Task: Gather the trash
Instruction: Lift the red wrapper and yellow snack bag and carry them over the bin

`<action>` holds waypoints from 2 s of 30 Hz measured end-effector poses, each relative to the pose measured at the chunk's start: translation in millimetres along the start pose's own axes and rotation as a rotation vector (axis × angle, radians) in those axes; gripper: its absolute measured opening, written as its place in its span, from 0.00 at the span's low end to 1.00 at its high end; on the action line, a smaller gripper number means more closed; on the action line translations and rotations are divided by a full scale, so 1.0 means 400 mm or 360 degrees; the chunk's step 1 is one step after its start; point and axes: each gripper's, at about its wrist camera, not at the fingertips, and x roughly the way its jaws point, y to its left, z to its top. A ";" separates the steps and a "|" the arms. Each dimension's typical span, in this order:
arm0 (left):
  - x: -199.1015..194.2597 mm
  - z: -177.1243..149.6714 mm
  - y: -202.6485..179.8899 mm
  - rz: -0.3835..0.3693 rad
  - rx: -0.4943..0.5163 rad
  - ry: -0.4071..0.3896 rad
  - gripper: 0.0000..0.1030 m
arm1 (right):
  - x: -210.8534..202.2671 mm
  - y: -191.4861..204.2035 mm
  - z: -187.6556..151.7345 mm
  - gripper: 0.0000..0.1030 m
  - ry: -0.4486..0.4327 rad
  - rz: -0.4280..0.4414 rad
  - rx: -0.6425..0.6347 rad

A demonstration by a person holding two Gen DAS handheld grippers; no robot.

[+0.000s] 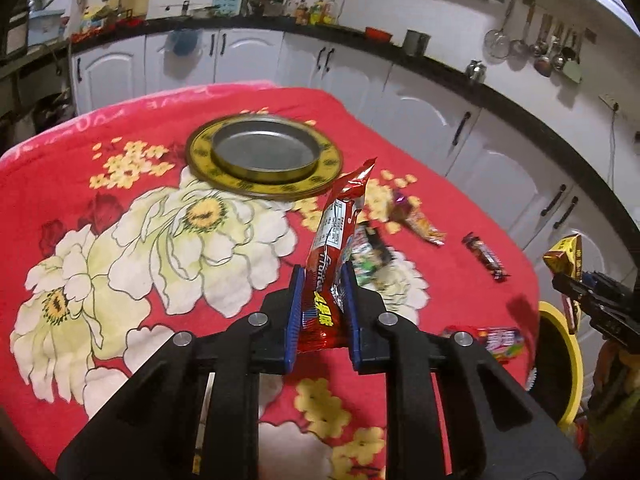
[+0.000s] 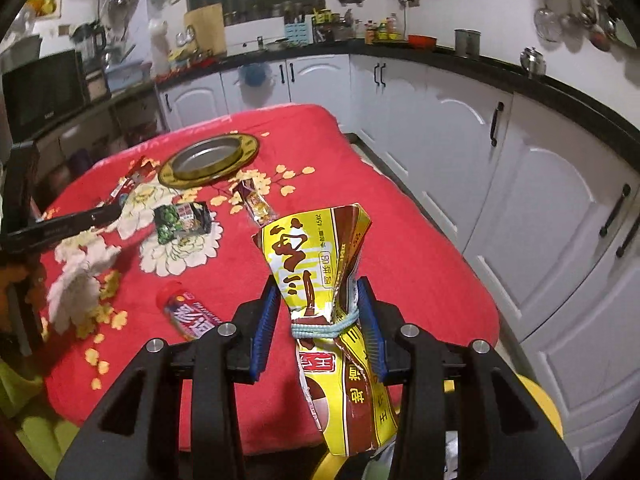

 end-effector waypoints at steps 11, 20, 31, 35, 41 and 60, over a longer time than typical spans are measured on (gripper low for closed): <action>-0.061 -0.004 -0.074 -0.0113 0.0095 -0.0082 0.11 | -0.080 0.033 -0.014 0.36 -0.0074 0.0026 0.0020; -0.088 -0.020 -0.137 -0.0186 0.0191 -0.0108 0.10 | -0.136 0.055 -0.028 0.36 -0.0112 0.0047 0.0033; -0.106 -0.051 -0.215 -0.0277 0.0304 -0.0104 0.06 | -0.197 0.040 -0.045 0.36 -0.0177 0.0023 0.0096; -0.114 -0.063 -0.245 -0.0315 0.0340 -0.0102 0.06 | -0.222 0.021 -0.052 0.36 -0.0201 0.0018 0.0146; -0.122 -0.080 -0.280 -0.0368 0.0373 -0.0095 0.06 | -0.252 -0.001 -0.067 0.36 -0.0221 -0.0008 0.0181; -0.112 -0.152 -0.405 -0.0511 0.0499 -0.0011 0.06 | -0.334 -0.091 -0.136 0.36 -0.0277 -0.0134 0.0328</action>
